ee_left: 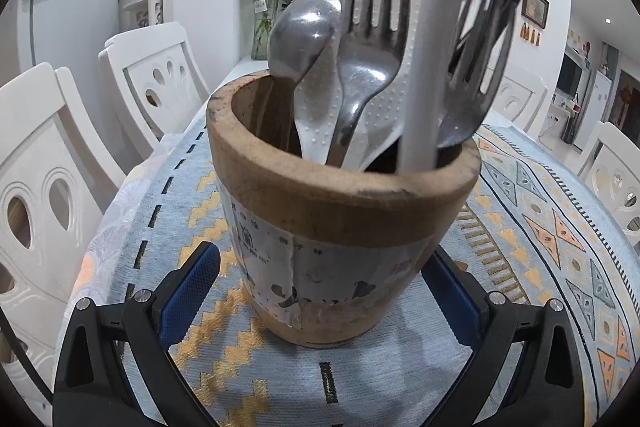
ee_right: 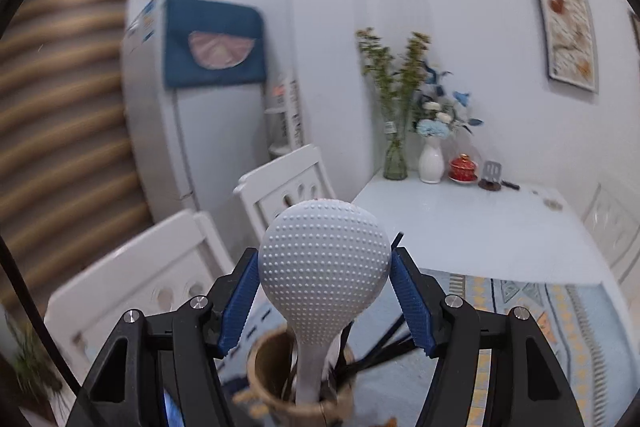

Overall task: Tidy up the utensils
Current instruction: 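Lower the white ceramic spoon into the brown holder with the right tool, then open the right tool and withdraw it from the brown holder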

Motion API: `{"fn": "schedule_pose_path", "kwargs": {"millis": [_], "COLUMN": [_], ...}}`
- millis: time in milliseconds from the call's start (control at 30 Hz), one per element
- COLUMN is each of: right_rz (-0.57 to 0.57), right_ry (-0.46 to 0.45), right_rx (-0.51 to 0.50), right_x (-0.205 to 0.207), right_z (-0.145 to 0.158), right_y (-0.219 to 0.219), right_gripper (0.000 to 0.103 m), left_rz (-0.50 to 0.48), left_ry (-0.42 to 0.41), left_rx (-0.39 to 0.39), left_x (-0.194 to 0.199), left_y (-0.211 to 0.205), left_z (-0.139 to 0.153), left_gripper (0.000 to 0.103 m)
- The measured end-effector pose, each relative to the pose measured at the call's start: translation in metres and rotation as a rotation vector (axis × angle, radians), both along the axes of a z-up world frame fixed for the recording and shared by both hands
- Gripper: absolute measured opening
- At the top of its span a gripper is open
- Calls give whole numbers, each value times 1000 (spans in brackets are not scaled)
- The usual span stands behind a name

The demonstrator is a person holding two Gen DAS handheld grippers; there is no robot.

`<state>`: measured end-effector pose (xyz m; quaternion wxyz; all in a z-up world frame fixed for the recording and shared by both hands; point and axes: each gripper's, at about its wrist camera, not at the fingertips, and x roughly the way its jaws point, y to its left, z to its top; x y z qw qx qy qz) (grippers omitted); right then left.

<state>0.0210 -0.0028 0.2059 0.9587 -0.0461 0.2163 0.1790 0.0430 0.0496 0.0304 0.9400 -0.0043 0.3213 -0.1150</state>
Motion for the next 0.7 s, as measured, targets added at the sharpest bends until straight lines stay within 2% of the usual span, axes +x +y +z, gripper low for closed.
{"fn": "schedule_pose_path", "kwargs": {"millis": [67,167,233,300,433,700], "right_rz": [23,15,-5,-19,-48,-235], "right_ry": [55,116,103,75,77,212], "right_rx": [-61,-84,-60,-37,7,68], "right_x": [-3,-6,-9,-12,-10,-7], "right_z": [-9,-16,-8,1,16,-7], "right_y": [5,5,2,-3,-19,-74], "right_gripper": [64,67,78,83,84,84], "left_rz": [-2,0,0,1,2,5], "left_ry": [1,-14,-15,-16,-18,-20], "left_rx": [-3,4,-3,0,3,11], "left_x": [0,-3,-4,-5,-5,-6], "left_y": [0,-2,-1,-2,-2,-4], "left_z": [0,1,1,1,2,2], "left_gripper": [101,101,101,101,101,101]}}
